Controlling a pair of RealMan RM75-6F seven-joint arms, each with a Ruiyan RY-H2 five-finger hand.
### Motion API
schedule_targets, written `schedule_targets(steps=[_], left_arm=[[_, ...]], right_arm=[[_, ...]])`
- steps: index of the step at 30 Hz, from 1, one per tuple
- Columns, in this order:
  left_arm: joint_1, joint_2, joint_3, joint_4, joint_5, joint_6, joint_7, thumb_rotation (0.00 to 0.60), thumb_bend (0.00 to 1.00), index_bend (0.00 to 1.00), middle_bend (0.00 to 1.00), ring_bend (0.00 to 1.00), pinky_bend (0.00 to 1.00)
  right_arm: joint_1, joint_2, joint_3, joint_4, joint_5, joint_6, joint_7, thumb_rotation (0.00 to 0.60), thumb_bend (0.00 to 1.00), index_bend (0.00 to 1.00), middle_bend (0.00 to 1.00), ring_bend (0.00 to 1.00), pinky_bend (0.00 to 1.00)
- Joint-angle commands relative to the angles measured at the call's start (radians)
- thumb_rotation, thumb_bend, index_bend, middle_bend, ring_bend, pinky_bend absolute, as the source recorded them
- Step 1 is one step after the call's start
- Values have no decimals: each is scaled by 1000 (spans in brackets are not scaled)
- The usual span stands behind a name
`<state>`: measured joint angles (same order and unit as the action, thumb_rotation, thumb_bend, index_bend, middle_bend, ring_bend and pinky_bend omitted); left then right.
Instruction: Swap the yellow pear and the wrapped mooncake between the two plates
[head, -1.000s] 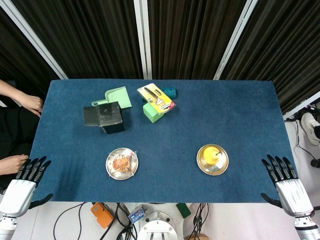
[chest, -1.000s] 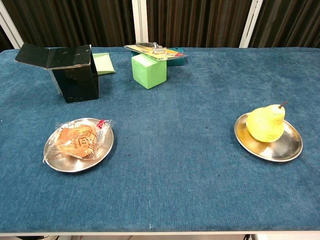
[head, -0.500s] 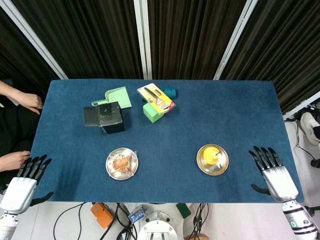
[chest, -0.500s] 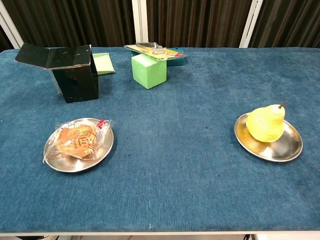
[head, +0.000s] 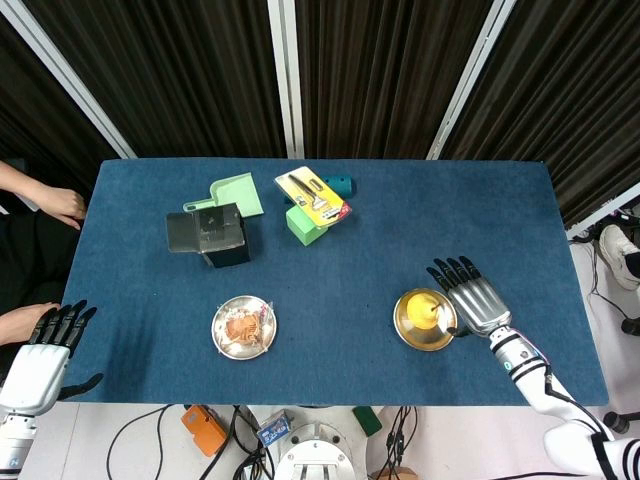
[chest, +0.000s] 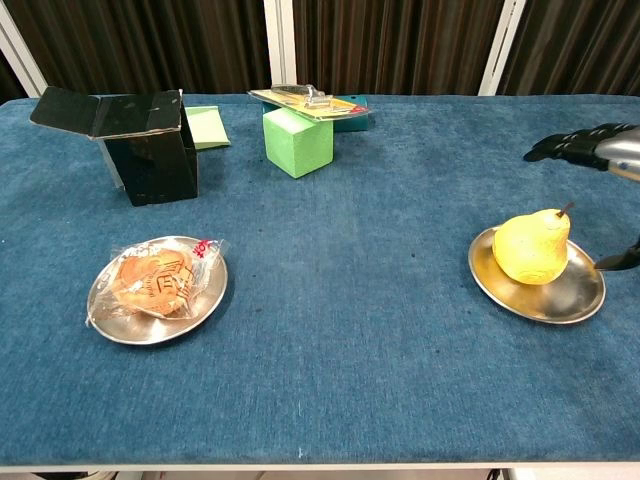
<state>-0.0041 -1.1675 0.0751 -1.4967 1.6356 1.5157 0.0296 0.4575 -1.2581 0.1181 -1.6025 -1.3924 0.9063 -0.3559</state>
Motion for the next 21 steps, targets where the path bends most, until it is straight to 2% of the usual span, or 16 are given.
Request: schedule_targets(steps=[1, 3, 6, 9, 12, 14, 21], left_arm=[[0, 0, 1, -1, 1, 1, 1, 600, 92, 54, 0, 0, 30], [0, 0, 2, -1, 4, 2, 2, 600, 92, 54, 0, 0, 30], [0, 1, 2, -1, 5, 4, 0, 600, 92, 54, 0, 0, 30], [0, 2, 3, 0, 6, 6, -4, 600, 92, 54, 0, 0, 30], [0, 3, 3, 0, 7, 8, -7, 600, 92, 54, 0, 0, 30], [0, 5, 4, 1, 7, 9, -10, 600, 92, 54, 0, 0, 30], [4, 8, 4, 2, 13, 22, -20, 600, 91, 54, 0, 0, 30]], right_arm=[[16, -26, -16, 31, -6, -9, 12, 553, 228, 67, 127, 88, 168], [23, -40, -23, 50, -13, -8, 25, 555, 229, 138, 151, 126, 199], [33, -52, -31, 66, -12, -15, 44, 556, 233, 274, 225, 215, 296], [44, -65, -40, 85, -19, -20, 65, 556, 238, 318, 258, 249, 332], [49, -76, -46, 97, -25, -15, 82, 583, 250, 356, 288, 281, 364], [52, -84, -48, 107, -28, -8, 90, 600, 252, 408, 327, 323, 396], [55, -112, -46, 128, -37, 38, 89, 600, 304, 617, 495, 499, 541]])
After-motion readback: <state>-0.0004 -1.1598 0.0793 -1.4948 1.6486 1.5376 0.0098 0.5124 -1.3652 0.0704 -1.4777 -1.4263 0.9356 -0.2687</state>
